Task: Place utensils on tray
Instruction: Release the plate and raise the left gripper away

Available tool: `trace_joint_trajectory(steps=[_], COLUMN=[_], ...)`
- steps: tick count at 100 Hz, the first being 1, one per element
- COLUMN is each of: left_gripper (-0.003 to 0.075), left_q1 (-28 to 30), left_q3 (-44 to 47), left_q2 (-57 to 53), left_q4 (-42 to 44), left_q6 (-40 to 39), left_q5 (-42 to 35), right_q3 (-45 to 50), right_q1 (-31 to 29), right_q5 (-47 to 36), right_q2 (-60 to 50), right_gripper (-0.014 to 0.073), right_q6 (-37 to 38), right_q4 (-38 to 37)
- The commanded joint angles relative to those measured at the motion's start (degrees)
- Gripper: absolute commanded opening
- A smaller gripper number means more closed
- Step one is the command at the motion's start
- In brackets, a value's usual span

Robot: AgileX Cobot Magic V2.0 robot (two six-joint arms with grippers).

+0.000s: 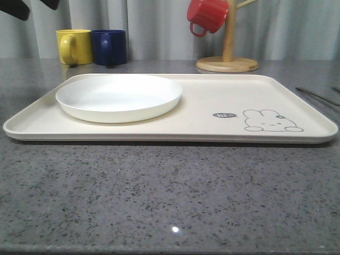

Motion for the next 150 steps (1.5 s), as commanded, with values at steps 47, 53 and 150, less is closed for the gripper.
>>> trace_joint_trajectory(steps=[47, 53, 150], left_gripper=[0.0392, 0.0392, -0.0017], left_q1=[-0.2, -0.2, -0.2], left_q3=[32.2, 35.1, 43.2], left_q2=[-39.5, -42.5, -53.5], left_q4=[3.5, 3.5, 3.7], left_q6=[0.1, 0.1, 0.1], left_q5=[-24.8, -25.8, -29.8], right_q3=[-1.1, -1.1, -18.1], right_q1=[-0.4, -0.4, -0.4], right_q5=[-4.8, -4.8, 14.5], right_q2=[-1.0, -1.0, 2.4], right_gripper=[-0.0068, -0.0068, -0.0068], right_q6=[-0.2, -0.2, -0.2], right_q4=[-0.5, -0.5, 1.8])
